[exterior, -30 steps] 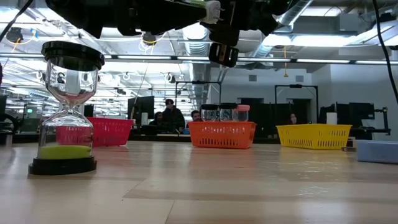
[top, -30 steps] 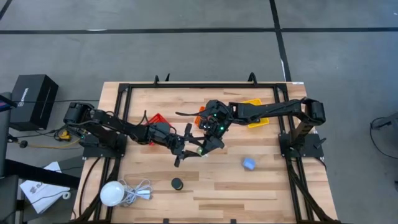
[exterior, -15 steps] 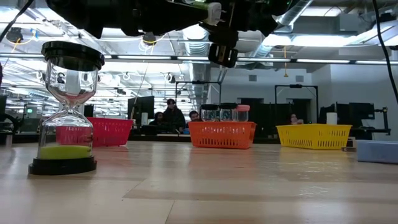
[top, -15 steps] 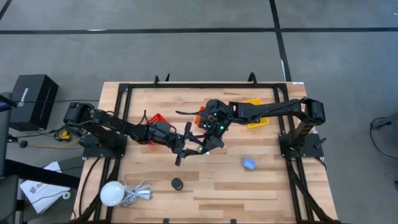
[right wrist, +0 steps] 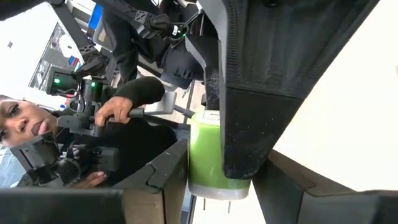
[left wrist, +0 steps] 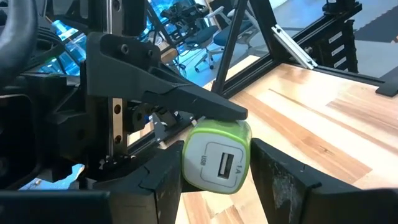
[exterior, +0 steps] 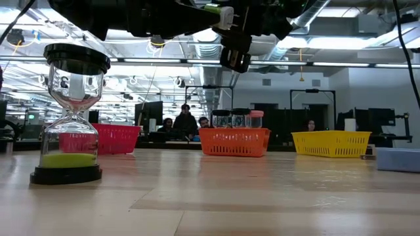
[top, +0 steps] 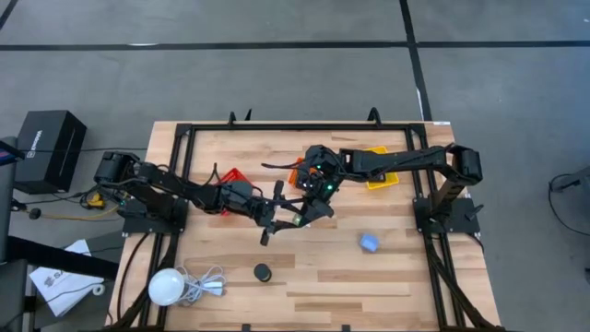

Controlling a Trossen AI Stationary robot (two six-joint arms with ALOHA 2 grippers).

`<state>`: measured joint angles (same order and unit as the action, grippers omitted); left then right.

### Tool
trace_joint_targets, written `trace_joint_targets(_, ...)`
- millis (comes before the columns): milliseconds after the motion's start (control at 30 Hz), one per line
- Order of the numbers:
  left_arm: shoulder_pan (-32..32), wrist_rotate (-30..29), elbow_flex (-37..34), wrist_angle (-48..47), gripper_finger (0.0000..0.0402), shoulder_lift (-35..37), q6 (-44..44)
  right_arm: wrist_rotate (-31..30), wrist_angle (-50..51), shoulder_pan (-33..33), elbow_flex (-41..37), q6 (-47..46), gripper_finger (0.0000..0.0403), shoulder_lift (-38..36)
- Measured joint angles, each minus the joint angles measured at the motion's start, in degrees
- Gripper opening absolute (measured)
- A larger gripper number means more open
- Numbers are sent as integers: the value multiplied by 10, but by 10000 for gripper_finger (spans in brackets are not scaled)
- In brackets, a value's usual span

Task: Pick & Place Office items
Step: Put the green charger adapter into the red basket

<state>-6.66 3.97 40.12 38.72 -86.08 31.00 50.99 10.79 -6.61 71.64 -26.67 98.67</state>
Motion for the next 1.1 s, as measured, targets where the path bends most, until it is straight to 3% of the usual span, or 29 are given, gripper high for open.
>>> trace_joint_targets(1100, -4, -26, 0, -87, 172, 63, -43, 15, 5, -3, 0, 16, 154, 0)
